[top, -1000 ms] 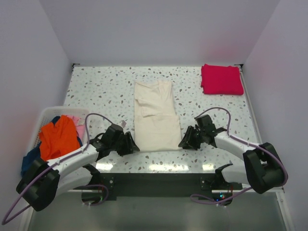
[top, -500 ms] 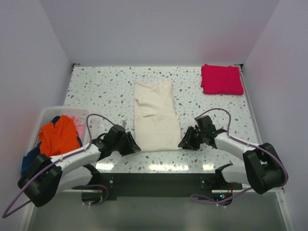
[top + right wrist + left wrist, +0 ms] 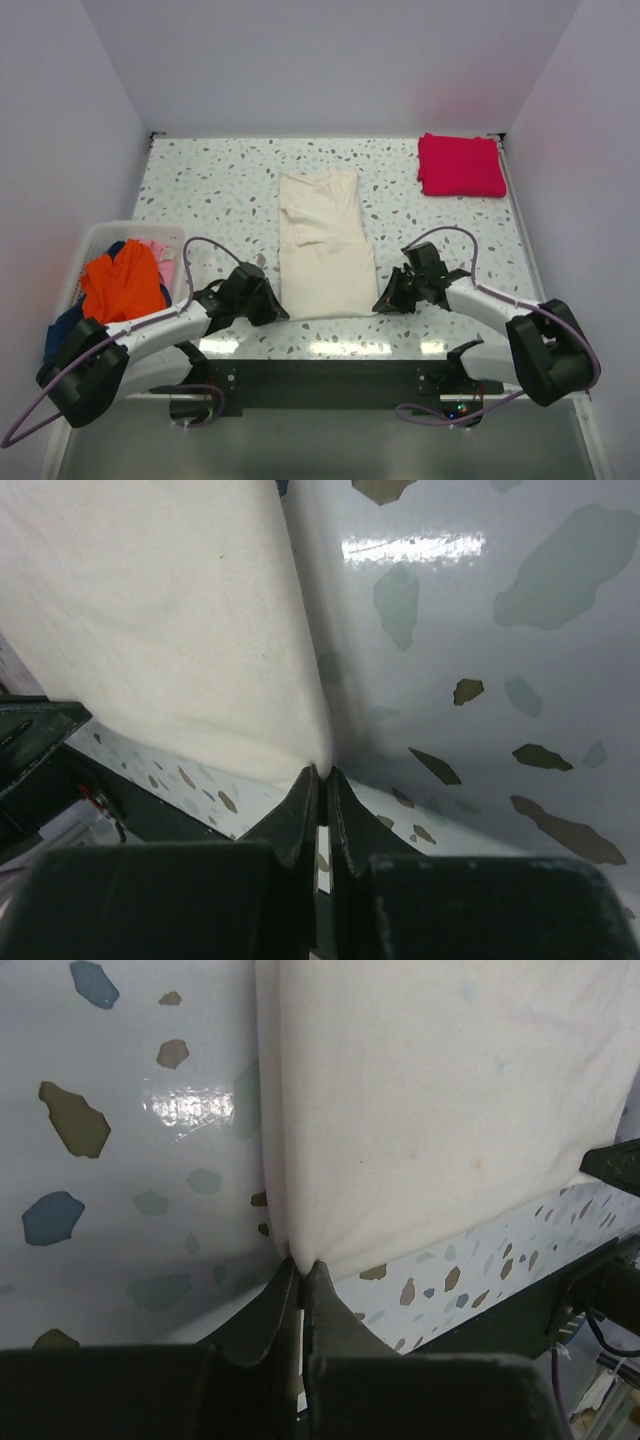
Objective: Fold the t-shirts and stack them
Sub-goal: Fold the tshirt
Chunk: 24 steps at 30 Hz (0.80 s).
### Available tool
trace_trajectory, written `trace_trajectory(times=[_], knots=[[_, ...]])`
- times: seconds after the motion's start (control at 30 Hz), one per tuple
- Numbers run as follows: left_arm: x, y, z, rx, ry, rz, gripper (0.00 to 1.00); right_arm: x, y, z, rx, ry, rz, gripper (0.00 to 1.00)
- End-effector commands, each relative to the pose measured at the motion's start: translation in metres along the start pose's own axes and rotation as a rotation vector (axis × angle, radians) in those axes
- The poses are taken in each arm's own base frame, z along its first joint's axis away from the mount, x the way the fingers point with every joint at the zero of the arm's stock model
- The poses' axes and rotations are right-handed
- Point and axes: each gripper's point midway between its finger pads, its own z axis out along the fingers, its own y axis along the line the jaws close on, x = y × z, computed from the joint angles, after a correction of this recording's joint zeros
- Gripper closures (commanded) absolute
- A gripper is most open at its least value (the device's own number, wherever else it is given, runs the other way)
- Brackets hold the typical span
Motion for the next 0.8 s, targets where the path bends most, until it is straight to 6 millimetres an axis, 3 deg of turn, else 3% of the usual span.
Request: trace_trajectory(times=[0.0, 0.23, 0.37, 0.53, 0.57, 0.77], knots=[[0.003, -0.005, -0.010, -0.018, 0.002, 0.046, 1.00, 0.013, -0.006, -0.010, 0.012, 0.029, -0.049, 1.00], [0.034, -0.001, -0.032, -0.016, 0.079, 0.089, 1.00, 0.050, -0.018, -0.032, 0.005, 0.089, -0.082, 1.00], [0.039, -0.015, -0.054, 0.027, 0.079, 0.110, 1.00, 0.058, -0.013, -0.055, -0.038, 0.047, -0.124, 1.00], [0.023, -0.040, -0.074, 0.075, 0.021, 0.136, 1.00, 0.037, 0.006, -0.083, -0.037, -0.067, -0.184, 1.00], [0.015, -0.052, -0.080, 0.099, -0.003, 0.146, 1.00, 0.032, 0.009, -0.087, -0.032, -0.082, -0.194, 1.00], [-0.013, -0.087, -0.090, 0.116, -0.073, 0.186, 1.00, -0.010, 0.042, -0.110, -0.016, -0.204, -0.266, 1.00]])
